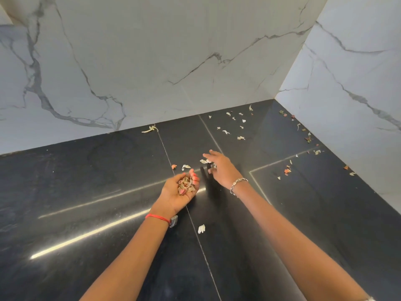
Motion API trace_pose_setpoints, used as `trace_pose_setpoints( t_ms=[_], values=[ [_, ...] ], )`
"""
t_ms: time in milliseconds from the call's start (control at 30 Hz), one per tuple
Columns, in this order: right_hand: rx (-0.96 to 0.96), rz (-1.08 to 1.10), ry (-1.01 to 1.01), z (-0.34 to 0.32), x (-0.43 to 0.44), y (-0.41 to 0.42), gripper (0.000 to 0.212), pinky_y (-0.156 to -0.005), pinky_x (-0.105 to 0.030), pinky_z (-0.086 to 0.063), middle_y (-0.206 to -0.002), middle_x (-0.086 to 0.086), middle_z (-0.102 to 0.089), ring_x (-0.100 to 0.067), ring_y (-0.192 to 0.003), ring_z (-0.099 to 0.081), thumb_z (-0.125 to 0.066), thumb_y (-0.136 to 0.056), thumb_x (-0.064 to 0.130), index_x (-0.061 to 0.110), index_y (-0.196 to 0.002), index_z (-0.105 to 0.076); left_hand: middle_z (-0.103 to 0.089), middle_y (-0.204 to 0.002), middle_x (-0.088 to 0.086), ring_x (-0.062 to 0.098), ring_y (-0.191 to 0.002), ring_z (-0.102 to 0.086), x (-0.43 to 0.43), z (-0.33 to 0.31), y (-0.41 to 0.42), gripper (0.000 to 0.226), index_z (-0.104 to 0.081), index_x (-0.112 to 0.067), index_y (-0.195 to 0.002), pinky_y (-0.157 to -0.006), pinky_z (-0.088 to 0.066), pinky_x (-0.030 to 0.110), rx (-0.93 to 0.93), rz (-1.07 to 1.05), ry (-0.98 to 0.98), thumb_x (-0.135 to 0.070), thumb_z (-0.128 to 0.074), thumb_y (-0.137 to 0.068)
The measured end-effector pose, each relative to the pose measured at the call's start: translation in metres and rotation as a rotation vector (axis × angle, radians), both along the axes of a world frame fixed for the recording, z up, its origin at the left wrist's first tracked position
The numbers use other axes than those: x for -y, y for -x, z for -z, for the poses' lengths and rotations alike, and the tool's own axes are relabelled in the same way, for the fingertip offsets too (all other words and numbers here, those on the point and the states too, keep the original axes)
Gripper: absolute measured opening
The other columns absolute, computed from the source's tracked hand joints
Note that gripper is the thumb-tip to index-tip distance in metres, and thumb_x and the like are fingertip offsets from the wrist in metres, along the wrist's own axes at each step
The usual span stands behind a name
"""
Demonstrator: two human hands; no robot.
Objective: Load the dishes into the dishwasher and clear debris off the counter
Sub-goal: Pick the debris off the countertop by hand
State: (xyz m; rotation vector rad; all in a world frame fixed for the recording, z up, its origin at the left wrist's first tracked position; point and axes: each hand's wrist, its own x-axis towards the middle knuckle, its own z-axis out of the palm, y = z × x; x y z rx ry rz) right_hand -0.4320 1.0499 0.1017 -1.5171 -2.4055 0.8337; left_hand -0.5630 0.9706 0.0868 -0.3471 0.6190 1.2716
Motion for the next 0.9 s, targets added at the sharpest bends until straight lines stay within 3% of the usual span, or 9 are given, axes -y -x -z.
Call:
trace_pose_setpoints(
  t_ms=[67,167,300,367,467,533,633,733,900],
  values=[
    [0.137,-0.107,-0.031,0.010,-0.007,0.003,0.057,-0.106,-0.025,-0.034,-0.153,0.000,-0.024,-0.018,-0.138,-0.030,-0.039,-0.089,-0.012,0.015,-0.140,-0.040,-0.056,-0.066,0.009,0.017,-0.050,-0.056,-0.002,-0.001,0.003,0.028,-0.056,0.000,-0.085,-0.046,-0.047,0.018,-0.007,-0.014,0.003,-0.011,-0.033,-0.096],
    [0.217,-0.143,-0.085,0.028,-0.014,0.007,0.049,-0.108,-0.030,-0.034,-0.144,-0.006,-0.040,-0.022,-0.134,-0.038,-0.036,-0.091,-0.012,0.007,-0.136,-0.043,-0.056,-0.067,0.010,0.017,-0.052,-0.055,-0.005,-0.001,0.006,0.028,-0.057,0.001,-0.086,-0.047,-0.048,0.019,-0.017,-0.028,0.006,-0.011,-0.033,-0.096],
    [0.227,-0.012,-0.210,0.041,-0.018,0.007,0.026,-0.085,-0.031,-0.049,-0.106,-0.013,-0.062,-0.027,-0.098,-0.062,-0.043,-0.088,-0.008,0.002,-0.103,-0.061,-0.057,-0.073,0.010,0.018,-0.056,-0.056,-0.004,-0.002,0.008,0.029,-0.057,0.002,-0.089,-0.049,-0.050,0.020,-0.027,-0.028,0.013,-0.011,-0.032,-0.096],
    [0.104,0.045,-0.207,0.037,-0.017,0.004,0.022,-0.085,-0.027,-0.050,-0.102,-0.012,-0.066,-0.023,-0.091,-0.065,-0.049,-0.086,-0.007,0.001,-0.096,-0.067,-0.058,-0.077,0.011,0.019,-0.061,-0.057,-0.002,-0.002,0.009,0.030,-0.057,0.002,-0.092,-0.052,-0.052,0.022,-0.030,-0.029,0.014,-0.012,-0.032,-0.097],
    [-0.372,0.180,-0.106,0.001,0.001,0.005,0.013,-0.074,-0.012,-0.050,-0.092,-0.011,-0.072,-0.005,-0.072,-0.064,-0.064,-0.079,-0.005,-0.001,-0.086,-0.074,-0.061,-0.078,0.013,0.021,-0.064,-0.060,0.000,-0.003,0.008,0.032,-0.059,0.003,-0.091,-0.056,-0.055,0.027,-0.053,-0.016,0.006,-0.013,-0.032,-0.098],
    [-0.595,0.175,0.021,-0.026,0.020,0.009,0.012,-0.071,-0.012,-0.052,-0.089,-0.010,-0.073,-0.007,-0.075,-0.068,-0.068,-0.075,-0.004,0.001,-0.083,-0.074,-0.062,-0.081,0.015,0.023,-0.070,-0.060,0.001,-0.005,0.004,0.034,-0.059,0.004,-0.091,-0.057,-0.056,0.030,-0.058,-0.009,0.005,-0.014,-0.031,-0.099],
    [-0.514,0.031,0.051,-0.040,0.050,0.019,0.016,-0.083,-0.016,-0.052,-0.094,-0.006,-0.073,-0.009,-0.091,-0.068,-0.068,-0.077,0.000,0.006,-0.090,-0.075,-0.064,-0.082,0.017,0.024,-0.077,-0.060,0.004,-0.011,-0.002,0.030,-0.057,0.003,-0.090,-0.055,-0.057,0.033,-0.107,0.006,-0.013,-0.011,-0.032,-0.099],
    [-0.383,-0.092,0.031,-0.040,0.068,0.025,0.020,-0.092,-0.017,-0.047,-0.103,-0.002,-0.071,-0.007,-0.101,-0.064,-0.063,-0.084,0.004,0.011,-0.100,-0.073,-0.067,-0.062,0.013,0.021,-0.056,-0.067,0.009,-0.017,-0.007,0.031,-0.057,-0.001,-0.081,-0.047,-0.055,0.027,-0.190,0.031,-0.015,-0.008,-0.032,-0.098],
    [-0.566,0.086,-0.057,-0.047,0.053,0.018,0.023,-0.069,-0.017,-0.055,-0.097,-0.009,-0.072,-0.009,-0.070,-0.068,-0.056,-0.086,-0.004,0.006,-0.098,-0.072,-0.060,-0.072,0.012,0.019,-0.066,-0.056,0.009,-0.007,-0.002,0.031,-0.056,0.000,-0.083,-0.055,-0.055,0.026,-0.018,0.006,-0.039,-0.009,-0.030,-0.096]
  ],
)
